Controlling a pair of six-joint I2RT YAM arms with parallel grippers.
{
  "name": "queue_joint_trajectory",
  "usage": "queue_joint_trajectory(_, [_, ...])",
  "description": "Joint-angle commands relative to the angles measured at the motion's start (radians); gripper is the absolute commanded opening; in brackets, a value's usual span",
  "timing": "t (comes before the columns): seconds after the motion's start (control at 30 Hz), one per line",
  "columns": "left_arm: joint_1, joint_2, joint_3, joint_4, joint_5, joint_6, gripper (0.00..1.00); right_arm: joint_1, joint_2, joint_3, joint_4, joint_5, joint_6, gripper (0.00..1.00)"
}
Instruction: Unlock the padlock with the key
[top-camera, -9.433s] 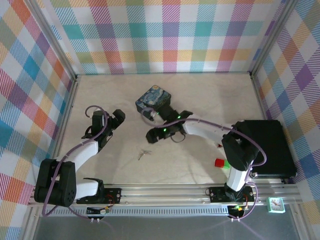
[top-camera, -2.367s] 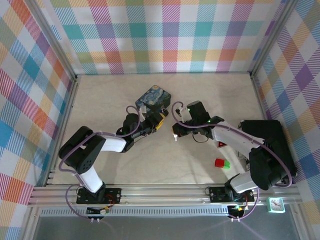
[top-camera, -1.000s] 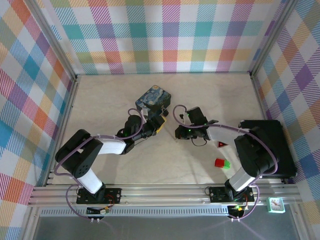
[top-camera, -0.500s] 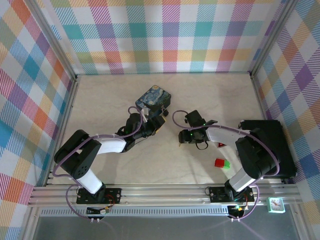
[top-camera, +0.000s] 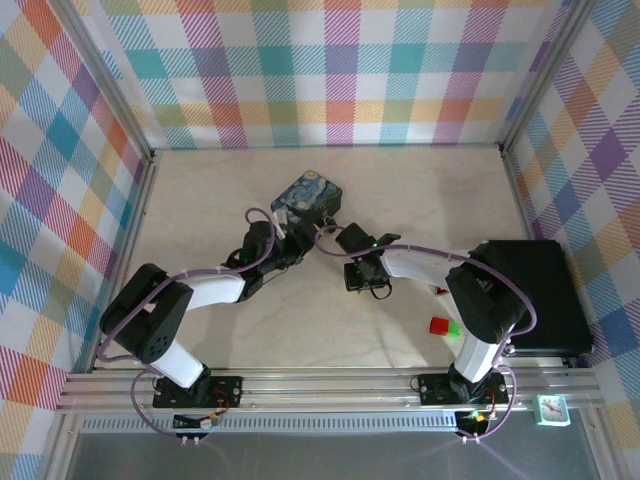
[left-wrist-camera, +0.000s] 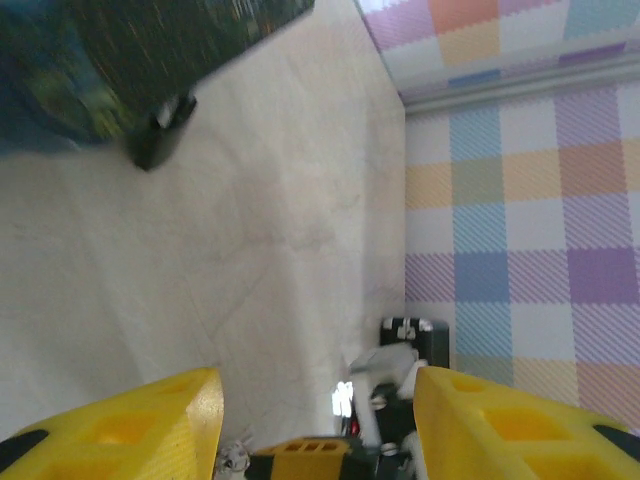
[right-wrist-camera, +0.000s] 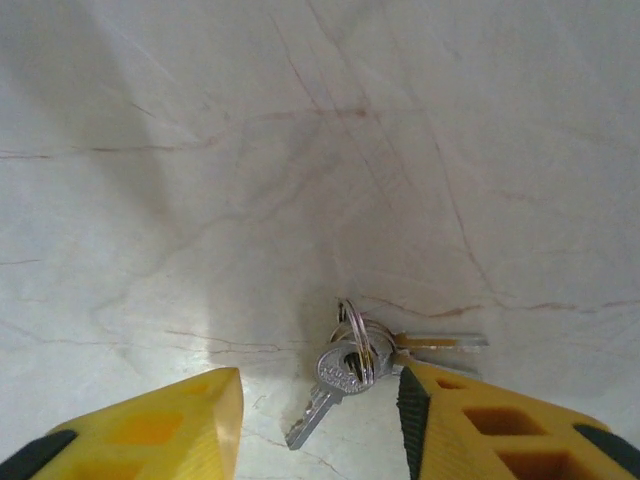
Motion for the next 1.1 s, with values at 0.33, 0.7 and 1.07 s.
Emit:
queue_joint_trajectory(0.33, [0.042, -0.206, -0.008, -0.235, -0.099, 0.154, 0.55, 0.016, 0.122, 0.025, -0.051, 0.145, 0.118, 0.19])
queue_joint_trajectory(0.7, [0.041, -0.204, -0.007, -0.220, -0.076, 0.157, 0.56, -0.019, 0.014, 0.008, 0.026, 0.029, 0.026, 0.00])
queue_joint_trajectory(1.07, [0.004, -0.134, -0.007, -0.060, 0.040, 0.184, 0.54, -0.171, -0.196, -0.120, 0.190, -0.350, 0.115, 0.00])
